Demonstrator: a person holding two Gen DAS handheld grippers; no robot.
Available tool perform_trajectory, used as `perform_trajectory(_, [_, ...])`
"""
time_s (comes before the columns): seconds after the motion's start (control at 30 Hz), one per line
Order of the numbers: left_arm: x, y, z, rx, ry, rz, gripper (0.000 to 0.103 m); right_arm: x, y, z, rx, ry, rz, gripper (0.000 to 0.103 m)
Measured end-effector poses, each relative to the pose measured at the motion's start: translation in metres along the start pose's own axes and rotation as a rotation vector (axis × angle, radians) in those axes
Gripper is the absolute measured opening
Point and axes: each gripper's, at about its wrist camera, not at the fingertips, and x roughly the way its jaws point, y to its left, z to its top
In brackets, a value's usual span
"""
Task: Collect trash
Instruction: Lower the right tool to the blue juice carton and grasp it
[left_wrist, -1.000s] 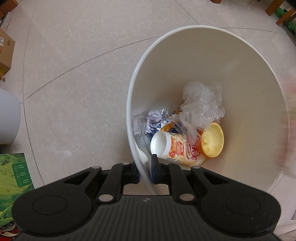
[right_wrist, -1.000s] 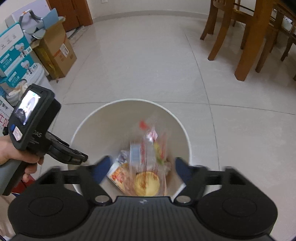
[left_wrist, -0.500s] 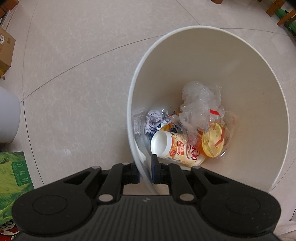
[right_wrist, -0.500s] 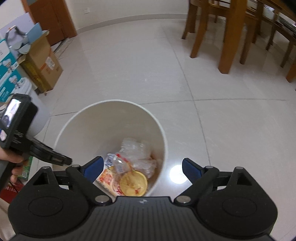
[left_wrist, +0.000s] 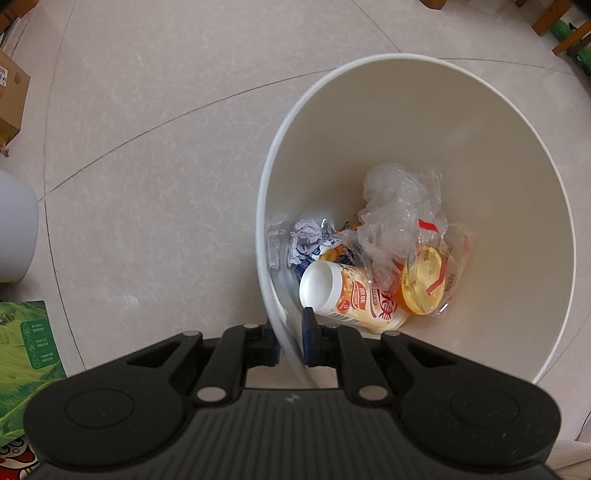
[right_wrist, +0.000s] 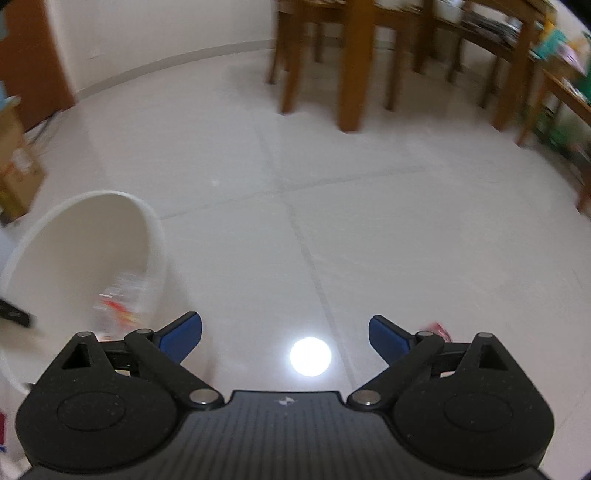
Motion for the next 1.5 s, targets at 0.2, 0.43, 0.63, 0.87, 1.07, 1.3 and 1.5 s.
perform_trajectory(0.2, [0.002, -0.002, 0.0, 0.006, 0.001, 0.006, 0.009, 0.061, -0.074, -0.034, 0.123, 0.107, -0.124, 0.099])
perform_trajectory(0.43, [0.002, -0.002, 0.001, 0.007, 0.001, 0.009, 0.009, 0.123, -0.116, -0.054, 0.2, 0.197, -0.131, 0.099])
perform_trajectory(0.63, [0.003, -0.003, 0.0, 0.001, 0.003, 0.011, 0.009, 0.181, -0.128, -0.07, 0.22, 0.256, -0.136, 0.095])
perform_trajectory(0.87, [0.005, -0.003, 0.002, -0.007, 0.007, 0.023, 0.009, 0.223, -0.136, -0.082, 0.173, 0.316, -0.146, 0.082])
perform_trajectory(1.07, [0.007, -0.004, 0.003, -0.014, 0.011, 0.025, 0.009, 0.234, -0.141, -0.085, 0.217, 0.336, -0.108, 0.081])
perform_trajectory(1.3, [0.007, -0.003, 0.003, -0.016, 0.011, 0.023, 0.009, 0.247, -0.139, -0.082, 0.201, 0.319, -0.131, 0.071])
perform_trajectory(1.5, [0.007, -0.001, 0.004, -0.031, 0.014, 0.013, 0.009, 0.254, -0.138, -0.076, 0.211, 0.315, -0.156, 0.067])
